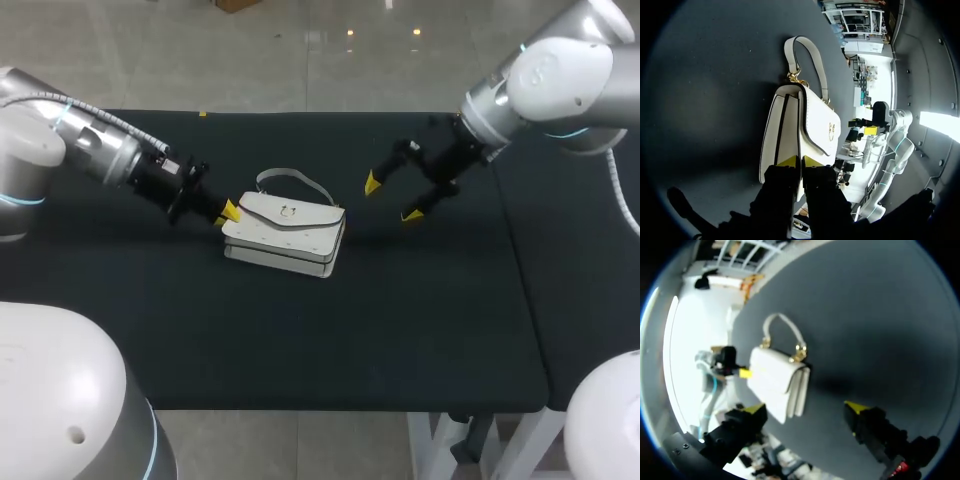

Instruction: Pick up the bag, open it, inspect its contents, close it, and place it on the opposite side

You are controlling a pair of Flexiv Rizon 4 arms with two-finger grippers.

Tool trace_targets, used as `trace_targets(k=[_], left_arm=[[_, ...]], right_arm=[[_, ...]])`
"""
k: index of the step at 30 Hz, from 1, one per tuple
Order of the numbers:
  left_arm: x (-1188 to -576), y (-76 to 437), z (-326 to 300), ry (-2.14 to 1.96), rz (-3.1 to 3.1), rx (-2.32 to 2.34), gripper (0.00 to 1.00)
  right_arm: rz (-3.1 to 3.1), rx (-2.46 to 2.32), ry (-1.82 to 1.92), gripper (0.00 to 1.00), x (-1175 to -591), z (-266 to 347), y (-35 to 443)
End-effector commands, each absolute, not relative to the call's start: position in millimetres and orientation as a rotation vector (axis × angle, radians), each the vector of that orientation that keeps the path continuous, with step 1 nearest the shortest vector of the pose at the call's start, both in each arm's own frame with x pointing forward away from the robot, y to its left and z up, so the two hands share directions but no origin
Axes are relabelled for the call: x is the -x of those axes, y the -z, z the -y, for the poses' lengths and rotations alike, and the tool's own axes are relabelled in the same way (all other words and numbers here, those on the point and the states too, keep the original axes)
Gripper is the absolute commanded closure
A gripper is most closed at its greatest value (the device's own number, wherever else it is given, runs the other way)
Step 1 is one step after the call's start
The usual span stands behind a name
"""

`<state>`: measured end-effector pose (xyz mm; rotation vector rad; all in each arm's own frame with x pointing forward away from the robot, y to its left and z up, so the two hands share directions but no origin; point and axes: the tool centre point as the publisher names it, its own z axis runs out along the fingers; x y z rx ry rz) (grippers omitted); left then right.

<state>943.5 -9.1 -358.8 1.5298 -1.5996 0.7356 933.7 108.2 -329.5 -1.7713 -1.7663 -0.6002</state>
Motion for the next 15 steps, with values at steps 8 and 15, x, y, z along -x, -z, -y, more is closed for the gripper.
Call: trace_targets(k=[8,15], left_arm=[[-954,357,-2,-0.762,1.64,-1.535,1.0],[-977,347,-44,-0.831,1.676,-1.616,1.0]], right_arm=[[1.827,1.838,0.596,0.0,-952,-85,329],[1.876,2.042,0.608,0.0,-976,-20,321]])
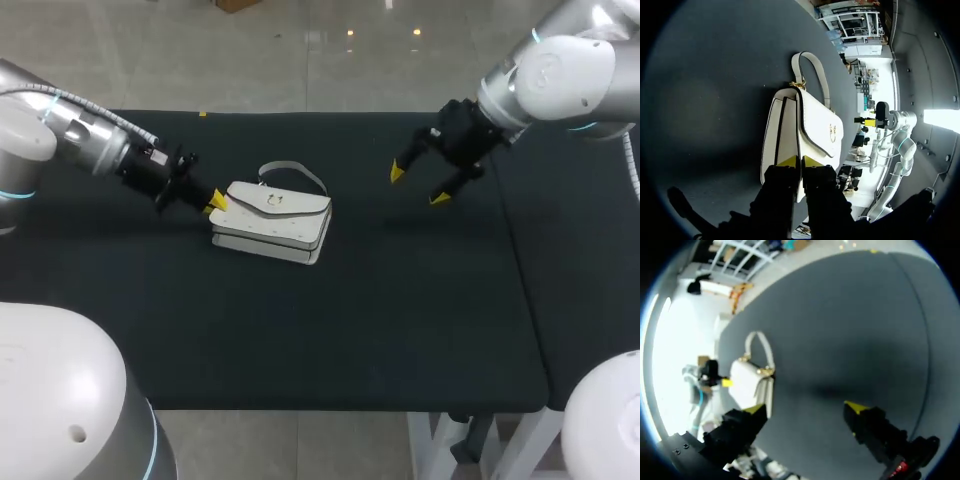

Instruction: Pick up the bag, open it, inspect its contents, close it, and place it on the opposite side

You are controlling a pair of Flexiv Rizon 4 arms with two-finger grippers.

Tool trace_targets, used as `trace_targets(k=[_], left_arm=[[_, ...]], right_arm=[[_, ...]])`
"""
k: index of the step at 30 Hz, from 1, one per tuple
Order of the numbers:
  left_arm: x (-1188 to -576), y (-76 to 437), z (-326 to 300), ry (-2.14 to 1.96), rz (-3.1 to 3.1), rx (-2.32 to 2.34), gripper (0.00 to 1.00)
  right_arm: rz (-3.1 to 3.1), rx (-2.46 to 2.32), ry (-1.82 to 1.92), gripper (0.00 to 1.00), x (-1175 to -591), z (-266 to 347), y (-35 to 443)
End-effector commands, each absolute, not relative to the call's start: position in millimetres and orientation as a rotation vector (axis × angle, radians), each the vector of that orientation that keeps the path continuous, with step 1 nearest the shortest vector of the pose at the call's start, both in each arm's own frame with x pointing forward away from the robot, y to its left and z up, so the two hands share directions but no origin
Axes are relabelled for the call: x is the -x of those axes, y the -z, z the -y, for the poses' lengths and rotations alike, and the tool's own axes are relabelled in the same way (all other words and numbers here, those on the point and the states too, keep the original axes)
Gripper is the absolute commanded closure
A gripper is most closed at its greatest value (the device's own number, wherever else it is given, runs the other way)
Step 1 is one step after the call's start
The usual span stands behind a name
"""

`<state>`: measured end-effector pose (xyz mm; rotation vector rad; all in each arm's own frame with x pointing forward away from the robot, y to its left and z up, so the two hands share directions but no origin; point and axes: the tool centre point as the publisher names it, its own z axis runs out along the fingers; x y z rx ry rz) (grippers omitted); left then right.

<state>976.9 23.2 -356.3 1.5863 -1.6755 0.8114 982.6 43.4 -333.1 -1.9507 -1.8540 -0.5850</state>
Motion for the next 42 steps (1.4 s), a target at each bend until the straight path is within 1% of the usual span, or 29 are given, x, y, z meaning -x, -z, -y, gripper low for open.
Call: trace_targets(k=[1,8,14,17,32,42], left_arm=[[-979,347,-49,-0.835,1.682,-1.624,1.0],[-1000,349,-85,-0.862,1.702,-1.644,1.0],[-1013,352,-109,-0.893,1.707,-1.661,1.0],[-1021,356,-120,-0.903,1.696,-1.688,1.0],[-1061,363,-171,-0.947,1.651,-1.771,1.0],[-1098,351,-209,-0.945,1.683,-1.764,1.0]], right_arm=[[1.891,2.071,0.616,0.0,-978,-13,320],[1.973,2.125,0.572,0.0,-996,28,320],[2.099,2.114,0.605,0.0,-1007,56,314],[2.121,2.152,0.47,0.0,-1014,69,316],[2.114,2.157,0.462,0.0,-1015,71,317],[2.031,2.32,0.33,0.0,-1017,114,311]])
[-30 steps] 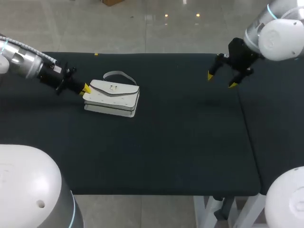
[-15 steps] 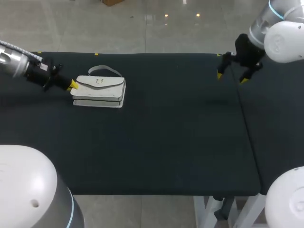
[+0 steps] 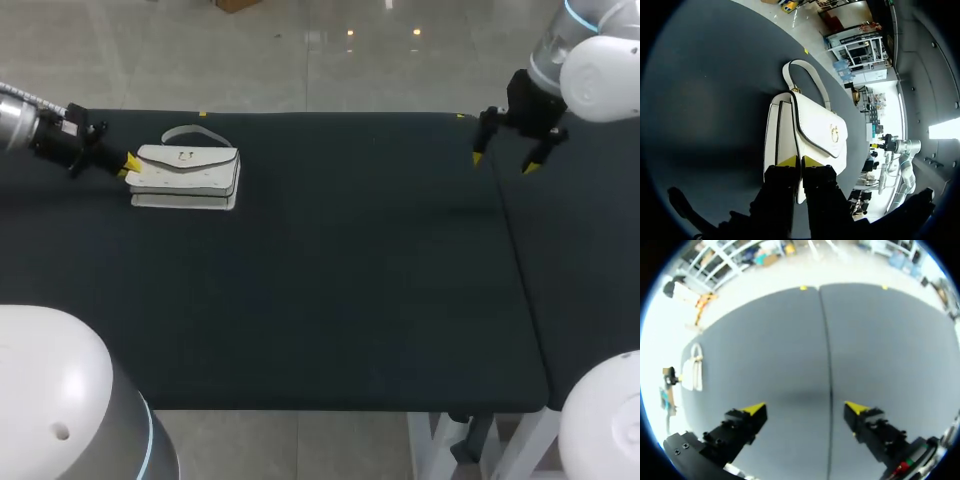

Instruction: Pick up the bag, open it, inspect its contents, close it, and place it on the opposite side

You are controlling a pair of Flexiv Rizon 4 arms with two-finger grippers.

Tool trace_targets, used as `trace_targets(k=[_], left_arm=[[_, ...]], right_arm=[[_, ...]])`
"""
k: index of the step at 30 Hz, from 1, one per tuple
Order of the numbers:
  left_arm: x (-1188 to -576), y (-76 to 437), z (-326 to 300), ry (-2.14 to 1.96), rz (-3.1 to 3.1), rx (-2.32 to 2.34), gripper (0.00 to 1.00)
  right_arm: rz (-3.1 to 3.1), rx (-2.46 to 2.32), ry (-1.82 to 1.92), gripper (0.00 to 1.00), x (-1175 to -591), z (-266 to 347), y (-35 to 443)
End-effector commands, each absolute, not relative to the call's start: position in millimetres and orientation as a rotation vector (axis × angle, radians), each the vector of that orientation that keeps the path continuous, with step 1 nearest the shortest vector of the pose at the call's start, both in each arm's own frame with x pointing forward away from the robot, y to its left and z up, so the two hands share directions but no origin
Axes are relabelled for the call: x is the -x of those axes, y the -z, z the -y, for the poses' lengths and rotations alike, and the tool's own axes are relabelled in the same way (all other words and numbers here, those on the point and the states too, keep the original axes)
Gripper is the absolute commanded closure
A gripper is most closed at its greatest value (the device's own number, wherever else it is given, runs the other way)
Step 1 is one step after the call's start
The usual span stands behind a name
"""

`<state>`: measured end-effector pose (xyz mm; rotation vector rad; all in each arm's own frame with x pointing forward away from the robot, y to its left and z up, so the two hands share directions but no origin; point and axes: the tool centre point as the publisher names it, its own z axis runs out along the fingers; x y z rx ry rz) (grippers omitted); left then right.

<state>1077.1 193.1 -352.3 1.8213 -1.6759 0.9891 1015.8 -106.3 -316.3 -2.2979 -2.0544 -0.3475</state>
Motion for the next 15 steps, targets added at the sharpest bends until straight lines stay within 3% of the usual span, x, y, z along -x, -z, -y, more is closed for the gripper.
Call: trace_targets(k=[1,15], left_arm=[[-1101,350,-212,-0.947,1.684,-1.761,1.0],[-1136,345,-269,-0.933,1.71,-1.748,1.0]], right_arm=[[2.031,2.32,0.33,0.0,-1017,114,311],[2.031,2.32,0.33,0.0,-1017,114,311]])
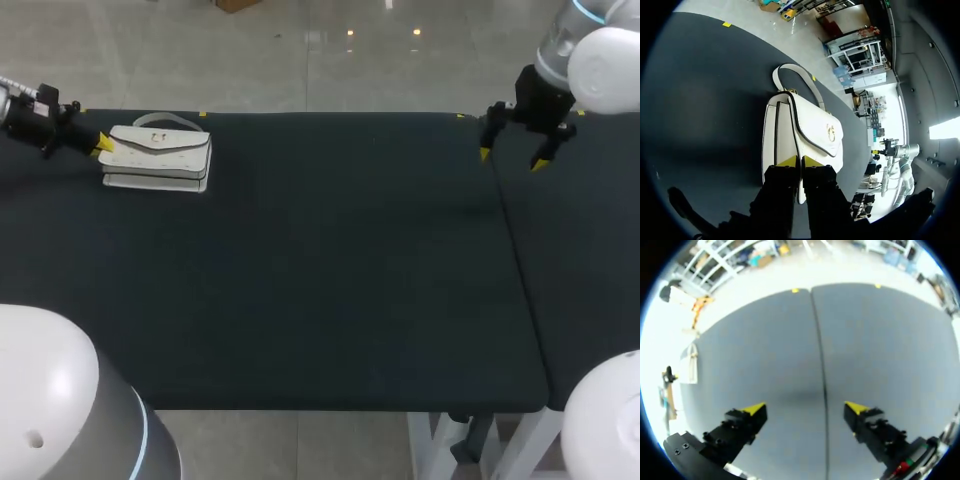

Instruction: Pick up the bag, open it, inspect its contents, close it, and place it on the opposite side

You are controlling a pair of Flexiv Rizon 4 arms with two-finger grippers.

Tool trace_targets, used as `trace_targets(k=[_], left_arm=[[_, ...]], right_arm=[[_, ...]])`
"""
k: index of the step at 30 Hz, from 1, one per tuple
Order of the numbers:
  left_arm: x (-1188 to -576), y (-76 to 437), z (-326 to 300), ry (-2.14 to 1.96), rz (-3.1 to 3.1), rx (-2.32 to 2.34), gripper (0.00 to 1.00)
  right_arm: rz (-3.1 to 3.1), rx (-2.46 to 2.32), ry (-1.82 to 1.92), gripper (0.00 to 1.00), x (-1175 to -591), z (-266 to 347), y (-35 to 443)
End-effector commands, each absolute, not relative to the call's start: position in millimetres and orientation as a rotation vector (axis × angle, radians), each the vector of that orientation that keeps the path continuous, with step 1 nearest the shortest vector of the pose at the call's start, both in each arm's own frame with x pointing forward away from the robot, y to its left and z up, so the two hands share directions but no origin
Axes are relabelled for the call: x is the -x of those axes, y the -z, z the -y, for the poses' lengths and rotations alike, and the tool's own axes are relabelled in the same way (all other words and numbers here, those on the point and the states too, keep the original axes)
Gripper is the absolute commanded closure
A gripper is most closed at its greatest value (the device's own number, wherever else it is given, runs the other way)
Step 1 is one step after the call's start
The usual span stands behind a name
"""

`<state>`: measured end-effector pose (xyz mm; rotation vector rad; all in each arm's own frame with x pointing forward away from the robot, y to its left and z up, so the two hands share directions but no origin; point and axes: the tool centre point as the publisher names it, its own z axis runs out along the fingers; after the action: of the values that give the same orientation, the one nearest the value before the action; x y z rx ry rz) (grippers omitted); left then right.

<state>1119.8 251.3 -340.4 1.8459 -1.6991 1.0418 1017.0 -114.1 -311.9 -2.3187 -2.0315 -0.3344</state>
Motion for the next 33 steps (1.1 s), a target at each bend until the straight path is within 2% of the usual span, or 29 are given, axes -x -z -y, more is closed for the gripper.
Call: trace_targets(k=[1,13,23,24,26,33], left_arm=[[-1139,346,-273,-0.925,1.715,-1.73,1.0],[-1156,351,-312,-0.833,1.746,-1.645,1.0],[-1159,352,-321,-0.813,1.754,-1.638,1.0],[-1157,352,-322,-0.814,1.753,-1.638,0.69],[-1153,350,-323,-0.812,1.754,-1.648,0.0],[-1125,326,-320,-0.761,1.778,-1.738,0.0]], right_arm=[[2.031,2.32,0.33,0.0,-1017,114,311],[2.031,2.32,0.33,0.0,-1017,114,311],[2.031,2.32,0.33,0.0,-1017,114,311],[2.031,2.32,0.33,0.0,-1017,114,311],[2.031,2.32,0.33,0.0,-1017,114,311],[2.031,2.32,0.33,0.0,-1017,114,311]])
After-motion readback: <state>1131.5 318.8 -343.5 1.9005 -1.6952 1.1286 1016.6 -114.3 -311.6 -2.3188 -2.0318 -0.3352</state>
